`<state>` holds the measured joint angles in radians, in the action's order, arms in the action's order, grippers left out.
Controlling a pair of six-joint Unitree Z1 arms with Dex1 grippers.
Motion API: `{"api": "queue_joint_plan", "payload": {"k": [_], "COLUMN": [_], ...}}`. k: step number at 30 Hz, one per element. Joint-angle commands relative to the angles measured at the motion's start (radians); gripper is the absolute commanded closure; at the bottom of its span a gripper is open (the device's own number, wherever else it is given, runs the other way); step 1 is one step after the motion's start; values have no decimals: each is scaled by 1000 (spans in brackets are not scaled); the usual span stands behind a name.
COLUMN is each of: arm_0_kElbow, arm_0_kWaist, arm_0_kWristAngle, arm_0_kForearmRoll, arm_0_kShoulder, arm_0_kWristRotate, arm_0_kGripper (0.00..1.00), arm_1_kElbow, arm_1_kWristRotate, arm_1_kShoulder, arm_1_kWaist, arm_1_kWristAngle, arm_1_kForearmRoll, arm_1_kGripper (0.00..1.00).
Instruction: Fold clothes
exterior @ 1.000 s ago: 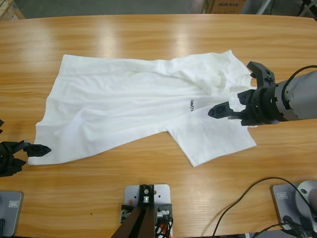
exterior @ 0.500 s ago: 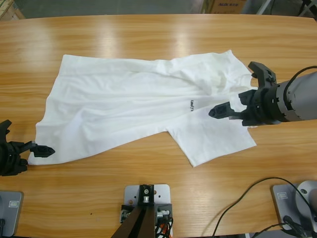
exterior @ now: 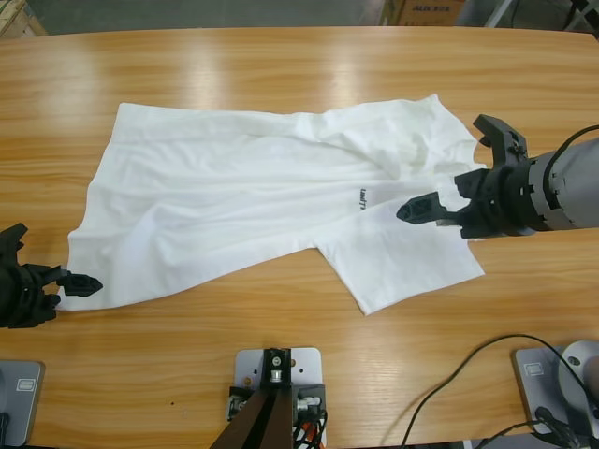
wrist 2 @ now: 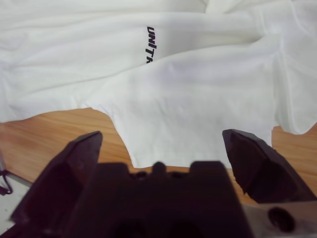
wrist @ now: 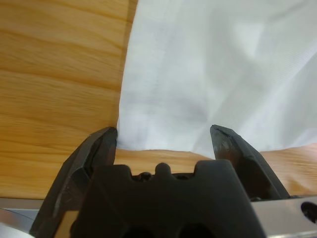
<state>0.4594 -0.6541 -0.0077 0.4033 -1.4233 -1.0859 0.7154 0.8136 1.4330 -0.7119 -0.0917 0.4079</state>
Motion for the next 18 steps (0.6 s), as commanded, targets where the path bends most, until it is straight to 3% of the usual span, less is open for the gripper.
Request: {"api": "queue_joint_plan", "payload": {"k": [1,2,4,6,8,18], "arm_0_kElbow": [10,10,7,1,-2,-2], "arm_0_kWaist": [-13,-13,-13,-13,-13,-13], "arm_0_kWristAngle": [15,15,15,15,15,18], "arm_0_kForearmRoll": [14,14,14,14,14,8], "arm_0_kShoulder": [-43,-42,-38,-28,-26,-23], "arm_0_kWristRotate": [-2,-3,-5,-6,-6,-7], "arm_0_kGripper": [563,570,761,842,1000,1000], "arm_1_kElbow": [-39,-39,-41,-42,-42,-42], "arm_1_kWristRotate": [-2,-2,-2,-2,-2,-2], "arm_1_kShoulder": [-40,-42,-43,-44,-45,-49], "arm_1_kWaist": [-9,-9,-9,-9,-9,-9], "arm_1_kWristAngle": [3,3,3,4,4,2], "arm_1_kForearmRoll": [6,6,6,6,6,6], "arm_1_kGripper": [13,15,20,30,92,180]}}
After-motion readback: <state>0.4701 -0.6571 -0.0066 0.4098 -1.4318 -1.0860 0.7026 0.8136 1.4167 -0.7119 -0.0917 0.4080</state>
